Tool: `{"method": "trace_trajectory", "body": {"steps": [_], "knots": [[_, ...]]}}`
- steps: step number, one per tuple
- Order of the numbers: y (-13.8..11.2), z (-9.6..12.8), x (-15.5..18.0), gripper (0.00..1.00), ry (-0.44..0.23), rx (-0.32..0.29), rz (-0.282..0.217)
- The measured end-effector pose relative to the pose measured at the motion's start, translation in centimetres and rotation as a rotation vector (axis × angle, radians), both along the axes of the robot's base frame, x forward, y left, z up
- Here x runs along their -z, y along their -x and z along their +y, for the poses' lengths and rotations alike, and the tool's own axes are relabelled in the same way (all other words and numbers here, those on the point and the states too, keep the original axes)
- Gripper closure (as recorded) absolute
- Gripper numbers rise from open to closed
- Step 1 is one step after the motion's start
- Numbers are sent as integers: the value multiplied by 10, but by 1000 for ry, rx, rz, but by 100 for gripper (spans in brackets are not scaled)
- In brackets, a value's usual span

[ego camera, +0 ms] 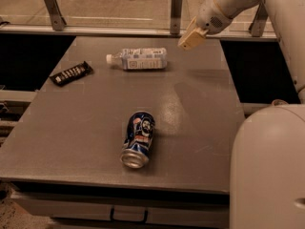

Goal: Pick blue plastic bottle

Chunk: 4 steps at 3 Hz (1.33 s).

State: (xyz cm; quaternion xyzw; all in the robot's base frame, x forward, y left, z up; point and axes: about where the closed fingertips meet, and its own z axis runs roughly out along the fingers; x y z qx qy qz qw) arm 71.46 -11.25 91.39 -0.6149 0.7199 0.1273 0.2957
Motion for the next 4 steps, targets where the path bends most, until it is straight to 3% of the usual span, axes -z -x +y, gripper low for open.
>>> {"method": "trace_trajectory", "body": {"steps": [2,4], "knots": [[0,15,8,59,-41,-27,7],[0,64,6,12,-87,-58,-36]]}}
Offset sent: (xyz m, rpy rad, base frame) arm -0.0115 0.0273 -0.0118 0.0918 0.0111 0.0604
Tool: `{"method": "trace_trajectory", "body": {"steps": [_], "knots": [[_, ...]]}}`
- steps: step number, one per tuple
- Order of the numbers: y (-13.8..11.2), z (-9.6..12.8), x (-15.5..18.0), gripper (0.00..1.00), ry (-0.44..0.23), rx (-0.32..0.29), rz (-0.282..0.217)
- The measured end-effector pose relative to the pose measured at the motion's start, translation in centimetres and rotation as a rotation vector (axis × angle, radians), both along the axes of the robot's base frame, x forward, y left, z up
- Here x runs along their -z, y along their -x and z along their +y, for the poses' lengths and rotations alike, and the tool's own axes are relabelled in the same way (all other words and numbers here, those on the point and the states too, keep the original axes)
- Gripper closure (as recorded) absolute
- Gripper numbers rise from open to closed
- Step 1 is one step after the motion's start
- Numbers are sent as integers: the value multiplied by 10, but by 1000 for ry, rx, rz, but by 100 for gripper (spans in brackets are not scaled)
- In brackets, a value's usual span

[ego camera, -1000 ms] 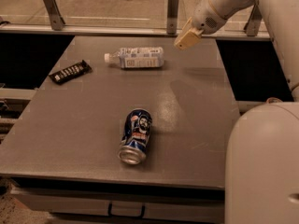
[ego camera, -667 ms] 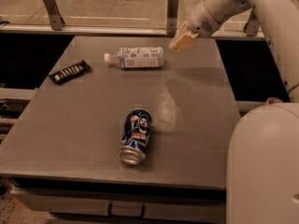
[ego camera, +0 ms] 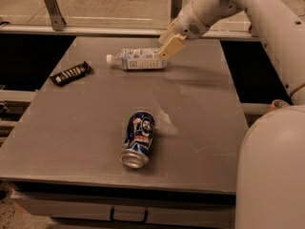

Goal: Pick blue plastic bottle

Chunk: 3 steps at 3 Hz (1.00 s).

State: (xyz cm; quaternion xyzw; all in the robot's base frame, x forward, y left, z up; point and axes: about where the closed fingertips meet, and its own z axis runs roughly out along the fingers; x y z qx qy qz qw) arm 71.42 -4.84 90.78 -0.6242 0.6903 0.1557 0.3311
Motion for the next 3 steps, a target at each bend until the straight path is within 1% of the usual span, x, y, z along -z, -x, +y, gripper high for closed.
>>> {"method": "trace_trajectory", "body": {"steps": [1,2,3], "knots": [[0,17,-2,0,-5,-11,-21],[1,36,1,0,-12,-32,-27],[-6,49,13,0,-6,-39,-21]]}}
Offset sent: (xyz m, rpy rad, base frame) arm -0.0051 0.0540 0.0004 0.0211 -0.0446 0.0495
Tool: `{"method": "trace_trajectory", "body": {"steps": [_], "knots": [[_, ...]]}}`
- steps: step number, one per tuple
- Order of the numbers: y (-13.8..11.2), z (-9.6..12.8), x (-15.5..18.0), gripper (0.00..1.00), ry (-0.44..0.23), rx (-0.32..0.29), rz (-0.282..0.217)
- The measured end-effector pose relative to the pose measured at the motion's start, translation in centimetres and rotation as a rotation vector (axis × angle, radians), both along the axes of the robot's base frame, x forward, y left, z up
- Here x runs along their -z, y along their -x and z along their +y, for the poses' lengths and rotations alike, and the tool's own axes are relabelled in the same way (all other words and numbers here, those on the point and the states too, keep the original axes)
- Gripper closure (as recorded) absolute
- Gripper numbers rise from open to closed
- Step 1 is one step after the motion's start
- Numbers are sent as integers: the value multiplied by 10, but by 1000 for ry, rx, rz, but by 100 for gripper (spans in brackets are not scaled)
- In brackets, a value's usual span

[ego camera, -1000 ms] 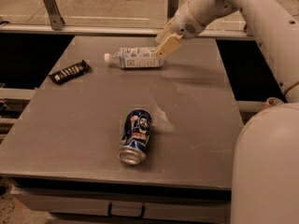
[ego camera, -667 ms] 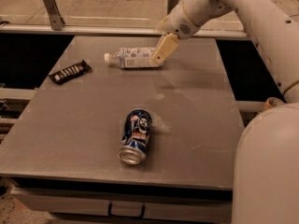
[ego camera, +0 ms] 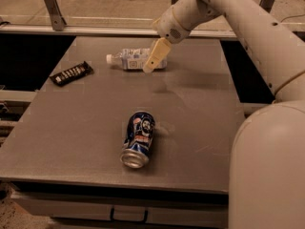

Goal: Pick blue plastic bottle

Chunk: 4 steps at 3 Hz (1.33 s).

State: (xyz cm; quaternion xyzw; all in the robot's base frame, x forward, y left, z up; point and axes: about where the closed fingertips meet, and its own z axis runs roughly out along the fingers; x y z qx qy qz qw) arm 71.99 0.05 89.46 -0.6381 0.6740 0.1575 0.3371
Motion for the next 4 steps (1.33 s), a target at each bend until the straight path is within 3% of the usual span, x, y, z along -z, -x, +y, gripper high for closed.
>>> {"method": "trace_trajectory", "body": {"steps": [1,2,3,4], "knots": [[-14,4,20,0,23,18,14],[-27,2,37,17,38,35,25],[-33,-3,50,41,41,49,44],[-25,-2,48,64,59,22,20]]}}
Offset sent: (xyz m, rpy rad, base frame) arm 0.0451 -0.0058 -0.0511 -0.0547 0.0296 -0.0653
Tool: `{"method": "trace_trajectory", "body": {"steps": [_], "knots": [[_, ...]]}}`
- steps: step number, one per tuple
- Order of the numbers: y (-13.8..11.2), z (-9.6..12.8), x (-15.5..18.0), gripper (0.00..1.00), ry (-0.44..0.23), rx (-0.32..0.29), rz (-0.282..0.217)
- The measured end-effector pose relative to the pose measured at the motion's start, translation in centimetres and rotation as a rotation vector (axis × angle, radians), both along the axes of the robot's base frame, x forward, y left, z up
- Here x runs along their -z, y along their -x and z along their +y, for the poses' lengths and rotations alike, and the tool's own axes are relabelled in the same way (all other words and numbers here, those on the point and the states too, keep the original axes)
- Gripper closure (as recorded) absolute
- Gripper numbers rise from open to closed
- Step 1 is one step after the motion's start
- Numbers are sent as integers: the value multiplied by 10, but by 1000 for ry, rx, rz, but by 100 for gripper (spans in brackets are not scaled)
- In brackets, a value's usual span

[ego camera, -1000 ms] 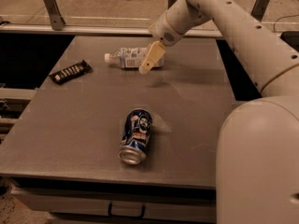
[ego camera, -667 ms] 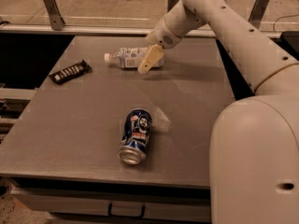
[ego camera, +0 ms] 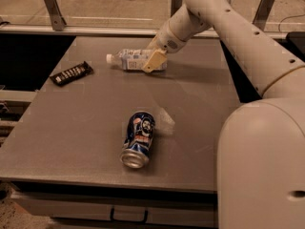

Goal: Pick blue plastic bottle

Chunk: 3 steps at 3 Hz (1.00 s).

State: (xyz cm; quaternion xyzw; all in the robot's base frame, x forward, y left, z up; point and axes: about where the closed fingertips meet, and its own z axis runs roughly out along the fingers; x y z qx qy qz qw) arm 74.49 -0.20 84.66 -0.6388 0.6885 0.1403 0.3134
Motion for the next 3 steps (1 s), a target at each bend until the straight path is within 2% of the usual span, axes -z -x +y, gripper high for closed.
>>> {"method": "trace_trajectory", "body": {"steps": [1,2,3], "knots": [[20,0,-17,88,1,-50,-38],[38,-8,-45,100,-59,-89,-47],[55,-25,-89,100,-168,-101,-74]]}}
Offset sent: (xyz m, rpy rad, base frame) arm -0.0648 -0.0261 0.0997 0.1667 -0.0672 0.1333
